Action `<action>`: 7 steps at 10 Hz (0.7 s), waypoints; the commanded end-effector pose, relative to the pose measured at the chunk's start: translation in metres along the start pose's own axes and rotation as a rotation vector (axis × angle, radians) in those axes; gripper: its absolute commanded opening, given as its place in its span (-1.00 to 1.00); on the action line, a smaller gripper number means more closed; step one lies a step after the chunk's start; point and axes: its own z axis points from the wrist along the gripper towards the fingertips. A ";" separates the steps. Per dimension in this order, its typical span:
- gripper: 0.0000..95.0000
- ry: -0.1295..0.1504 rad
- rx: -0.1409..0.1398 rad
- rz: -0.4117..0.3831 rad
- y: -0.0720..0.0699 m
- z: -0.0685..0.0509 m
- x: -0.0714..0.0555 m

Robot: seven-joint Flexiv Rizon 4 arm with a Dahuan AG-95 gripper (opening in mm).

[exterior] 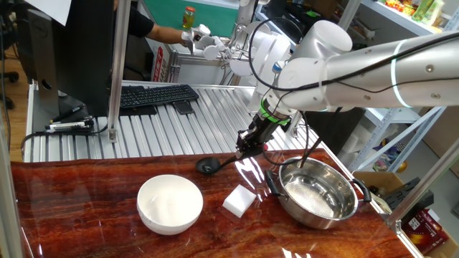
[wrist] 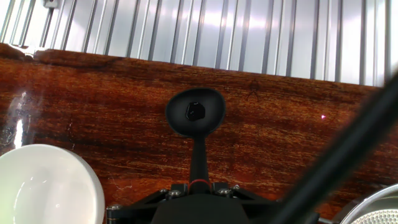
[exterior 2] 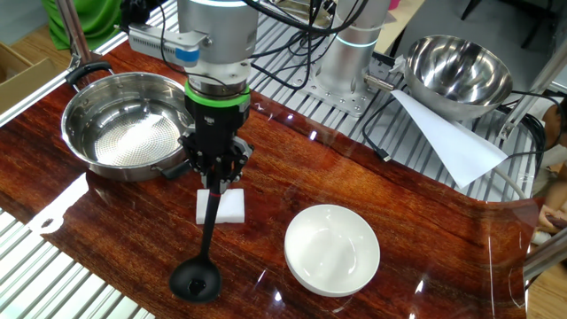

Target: Scoop water with a large spoon from one bowl to another

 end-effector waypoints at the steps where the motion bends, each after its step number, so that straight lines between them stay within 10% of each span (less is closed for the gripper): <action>1: -1.00 0.002 0.000 0.000 0.000 0.000 0.000; 7: -1.00 0.042 0.007 -0.002 0.000 0.000 0.000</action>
